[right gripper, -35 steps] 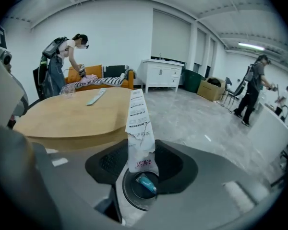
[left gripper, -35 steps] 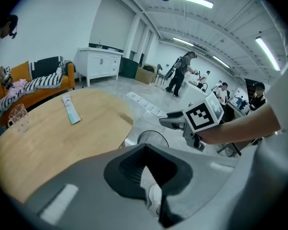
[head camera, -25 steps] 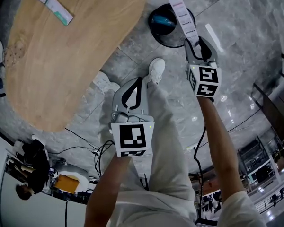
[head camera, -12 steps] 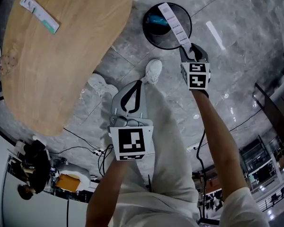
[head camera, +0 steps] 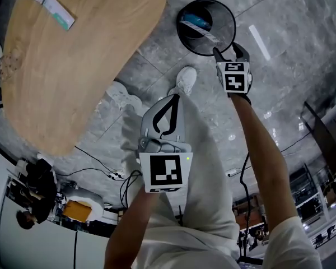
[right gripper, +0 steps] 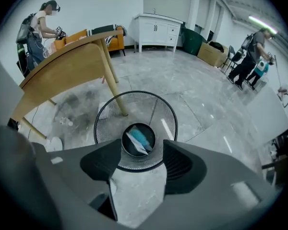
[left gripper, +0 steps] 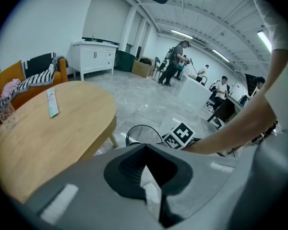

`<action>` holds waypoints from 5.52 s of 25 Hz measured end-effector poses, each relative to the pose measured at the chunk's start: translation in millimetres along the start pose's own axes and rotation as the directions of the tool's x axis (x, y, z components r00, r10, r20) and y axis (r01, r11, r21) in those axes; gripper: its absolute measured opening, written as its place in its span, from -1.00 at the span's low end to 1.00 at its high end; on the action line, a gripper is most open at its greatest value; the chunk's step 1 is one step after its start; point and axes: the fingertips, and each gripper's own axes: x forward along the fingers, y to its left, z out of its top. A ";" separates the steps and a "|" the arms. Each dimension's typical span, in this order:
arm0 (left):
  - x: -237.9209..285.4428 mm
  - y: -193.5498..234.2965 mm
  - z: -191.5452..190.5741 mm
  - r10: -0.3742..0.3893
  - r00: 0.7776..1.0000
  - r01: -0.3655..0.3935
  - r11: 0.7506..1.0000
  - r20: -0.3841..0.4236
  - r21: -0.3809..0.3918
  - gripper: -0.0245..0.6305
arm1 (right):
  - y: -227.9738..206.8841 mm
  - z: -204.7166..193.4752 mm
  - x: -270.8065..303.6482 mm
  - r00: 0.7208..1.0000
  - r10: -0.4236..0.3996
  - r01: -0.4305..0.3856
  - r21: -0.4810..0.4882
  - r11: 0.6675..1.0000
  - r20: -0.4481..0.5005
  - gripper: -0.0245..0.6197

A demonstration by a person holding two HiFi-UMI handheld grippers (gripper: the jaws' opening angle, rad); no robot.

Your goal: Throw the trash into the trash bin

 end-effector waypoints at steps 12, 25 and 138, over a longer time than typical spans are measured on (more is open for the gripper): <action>-37.0 25.6 -4.2 0.043 0.998 -0.041 0.998 0.036 -0.057 -0.93 | 50.1 116.8 -70.5 0.963 0.015 0.015 -0.112 0.994 0.269 -0.36; -93.7 103.4 -22.6 0.139 0.987 -0.124 0.979 0.081 -0.163 -0.93 | 204.3 247.4 -111.4 0.872 0.202 -0.100 -0.242 0.965 0.446 -0.37; 67.3 4.6 -35.7 -0.035 0.994 0.039 0.999 -0.107 0.036 -0.93 | 60.9 31.7 -67.8 0.982 0.133 -0.141 0.052 0.989 0.135 -0.54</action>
